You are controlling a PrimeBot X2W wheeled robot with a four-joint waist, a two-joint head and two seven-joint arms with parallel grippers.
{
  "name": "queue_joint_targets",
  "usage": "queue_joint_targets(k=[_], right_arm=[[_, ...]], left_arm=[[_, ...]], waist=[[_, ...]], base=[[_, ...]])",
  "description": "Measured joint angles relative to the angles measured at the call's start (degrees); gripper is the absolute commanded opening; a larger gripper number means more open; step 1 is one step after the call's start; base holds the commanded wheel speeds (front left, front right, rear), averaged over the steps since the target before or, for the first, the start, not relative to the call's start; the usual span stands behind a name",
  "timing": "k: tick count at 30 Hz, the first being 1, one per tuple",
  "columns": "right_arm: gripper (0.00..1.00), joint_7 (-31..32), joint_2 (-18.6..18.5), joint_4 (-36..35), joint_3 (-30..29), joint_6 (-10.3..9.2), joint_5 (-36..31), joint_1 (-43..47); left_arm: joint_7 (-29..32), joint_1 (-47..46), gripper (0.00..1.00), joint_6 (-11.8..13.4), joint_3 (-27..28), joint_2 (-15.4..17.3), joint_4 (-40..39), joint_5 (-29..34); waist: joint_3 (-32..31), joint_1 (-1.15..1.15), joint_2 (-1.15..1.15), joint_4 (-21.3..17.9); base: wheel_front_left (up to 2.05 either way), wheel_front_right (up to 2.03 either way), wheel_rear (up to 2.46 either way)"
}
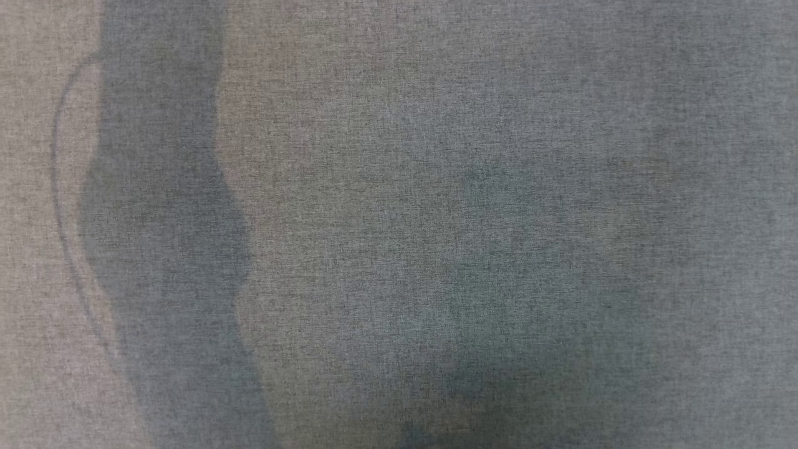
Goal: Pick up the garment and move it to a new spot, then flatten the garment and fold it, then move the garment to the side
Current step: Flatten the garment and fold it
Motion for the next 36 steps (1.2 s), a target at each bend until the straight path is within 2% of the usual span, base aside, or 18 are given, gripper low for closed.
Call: queue_joint_targets(k=[4,9,16,21,30,36], right_arm=[[0.0,-1.2,1.1,1.6,-2.6,0.0,-0.4,-4.0],[0.0,-1.2,2.8,2.0,-3.2,0.0,-1.1,-2.8],[0.0,-1.3,3.7,4.6,3.3,-0.01,1.9,3.6],[0.0,-1.3,2.8,4.3,9.7,-0.01,5.1,9.8],[0.0,-1.3,2.2,-0.1,17.0,-0.01,11.6,23.7],[0.0,-0.7,1.8,-3.8,23.6,-0.01,17.6,33.8]], left_arm=[[-2.9,-3.6,0.0,0.0,0.4,-0.4,2.6,0.1],[-2.6,-4.5,0.0,-0.4,-0.2,-1.6,7.3,-1.1],[1.2,0.2,0.0,-0.9,-3.2,-3.2,12.8,-3.0],[2.1,7.5,0.0,-1.1,-7.2,-3.4,10.9,-6.5],[5.5,25.1,0.0,-1.1,-15.1,1.8,2.4,-17.0],[10.1,41.0,0.0,-1.1,-21.0,8.4,-7.2,-25.8]], waist=[[0.2,0.0,0.0,0.4],[0.2,0.0,0.0,0.9],[-0.2,0.0,0.0,1.1],[-1.6,0.0,0.0,1.0],[-8.4,0.0,0.0,0.2],[-16.3,0.0,0.0,-1.3]], base=[[0.0,0.0,0.0],[0.0,0.0,0.0],[0.0,0.0,0.0],[0.0,0.0,0.0],[0.0,0.0,0.0],[0.0,0.0,0.0]])
